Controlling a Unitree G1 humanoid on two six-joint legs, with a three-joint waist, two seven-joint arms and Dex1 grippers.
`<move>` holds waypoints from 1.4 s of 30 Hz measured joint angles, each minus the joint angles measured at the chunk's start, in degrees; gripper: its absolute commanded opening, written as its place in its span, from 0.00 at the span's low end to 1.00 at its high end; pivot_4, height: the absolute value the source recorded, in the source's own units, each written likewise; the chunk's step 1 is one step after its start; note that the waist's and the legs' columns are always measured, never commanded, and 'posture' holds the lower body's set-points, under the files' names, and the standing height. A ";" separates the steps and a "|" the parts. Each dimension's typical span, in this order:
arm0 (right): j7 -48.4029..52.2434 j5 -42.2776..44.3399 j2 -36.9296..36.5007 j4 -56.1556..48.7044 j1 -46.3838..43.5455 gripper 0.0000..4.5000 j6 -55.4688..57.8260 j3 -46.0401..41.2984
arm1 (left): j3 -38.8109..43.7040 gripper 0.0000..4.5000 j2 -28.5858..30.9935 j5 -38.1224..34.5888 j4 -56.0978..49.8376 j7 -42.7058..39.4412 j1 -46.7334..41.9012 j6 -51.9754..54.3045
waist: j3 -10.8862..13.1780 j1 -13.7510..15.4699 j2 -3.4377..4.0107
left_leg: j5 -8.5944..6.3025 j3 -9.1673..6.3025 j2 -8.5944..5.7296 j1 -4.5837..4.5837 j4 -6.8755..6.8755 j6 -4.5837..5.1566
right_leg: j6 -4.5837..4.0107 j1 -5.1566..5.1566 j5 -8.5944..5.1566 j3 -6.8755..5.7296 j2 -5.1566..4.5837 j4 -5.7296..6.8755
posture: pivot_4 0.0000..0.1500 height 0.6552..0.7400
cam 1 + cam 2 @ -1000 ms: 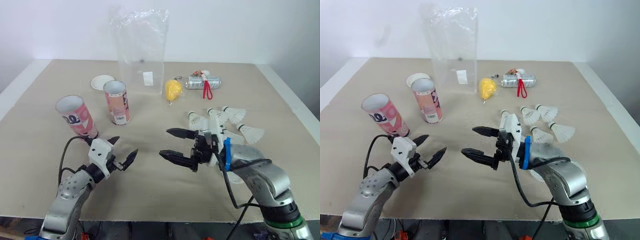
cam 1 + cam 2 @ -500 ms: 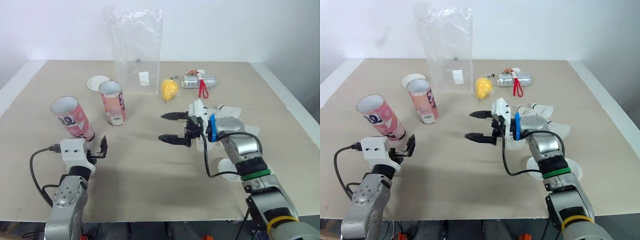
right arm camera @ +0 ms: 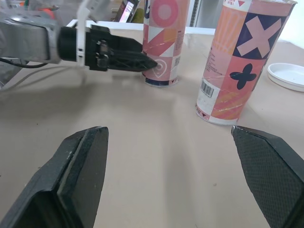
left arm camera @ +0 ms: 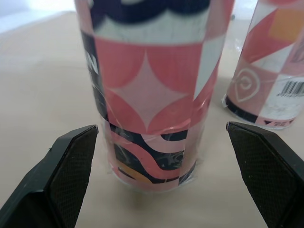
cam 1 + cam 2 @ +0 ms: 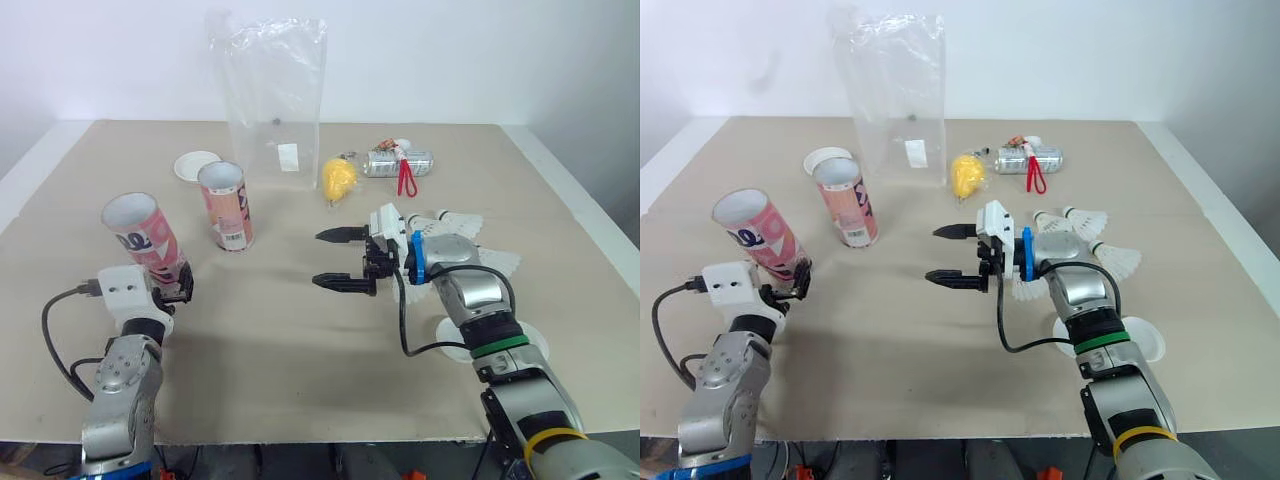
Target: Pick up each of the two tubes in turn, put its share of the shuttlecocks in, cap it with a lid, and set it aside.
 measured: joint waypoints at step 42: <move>-5.06 0.17 -0.32 -10.61 4.41 1.00 4.32 -1.10 | 0.14 0.67 14.71 0.09 25.51 -17.82 -8.28 -15.80 | 0.00 0.03 0.01 | -0.03 -0.01 0.01 -0.02 -0.20 -0.09 | -0.14 -0.07 -0.08 -0.01 -0.02 0.01 | 1.00 1.00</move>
